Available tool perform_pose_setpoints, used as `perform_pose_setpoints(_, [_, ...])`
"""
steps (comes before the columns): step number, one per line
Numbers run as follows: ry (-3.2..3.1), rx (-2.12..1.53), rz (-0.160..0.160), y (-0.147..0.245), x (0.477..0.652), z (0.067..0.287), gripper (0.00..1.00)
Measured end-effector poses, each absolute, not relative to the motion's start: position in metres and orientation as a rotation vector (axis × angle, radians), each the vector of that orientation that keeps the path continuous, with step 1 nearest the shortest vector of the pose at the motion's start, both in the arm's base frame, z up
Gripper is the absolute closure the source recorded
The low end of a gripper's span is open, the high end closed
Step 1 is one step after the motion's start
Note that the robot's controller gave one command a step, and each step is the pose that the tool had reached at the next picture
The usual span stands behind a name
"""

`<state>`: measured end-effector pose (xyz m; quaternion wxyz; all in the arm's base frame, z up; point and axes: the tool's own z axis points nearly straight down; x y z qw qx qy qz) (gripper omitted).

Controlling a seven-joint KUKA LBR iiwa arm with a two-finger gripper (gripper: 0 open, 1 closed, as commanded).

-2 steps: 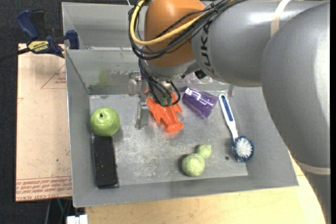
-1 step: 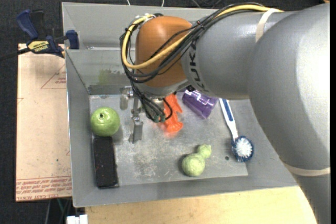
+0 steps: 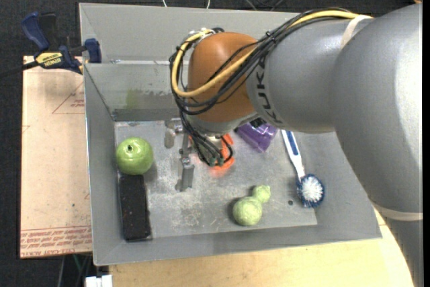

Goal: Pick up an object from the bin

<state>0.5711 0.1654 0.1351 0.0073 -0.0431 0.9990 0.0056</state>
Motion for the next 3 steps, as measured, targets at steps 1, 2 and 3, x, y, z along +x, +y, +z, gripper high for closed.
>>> perform_pose_setpoints(1, [3.060, -0.616, 0.014, 0.156, 0.564, 0.082, 0.00])
perform_pose_setpoints(2, [3.125, -0.131, 0.015, 0.120, 0.601, 0.170, 0.00])
perform_pose_setpoints(3, [3.088, -0.507, 0.017, 0.146, 0.619, 0.201, 0.00])
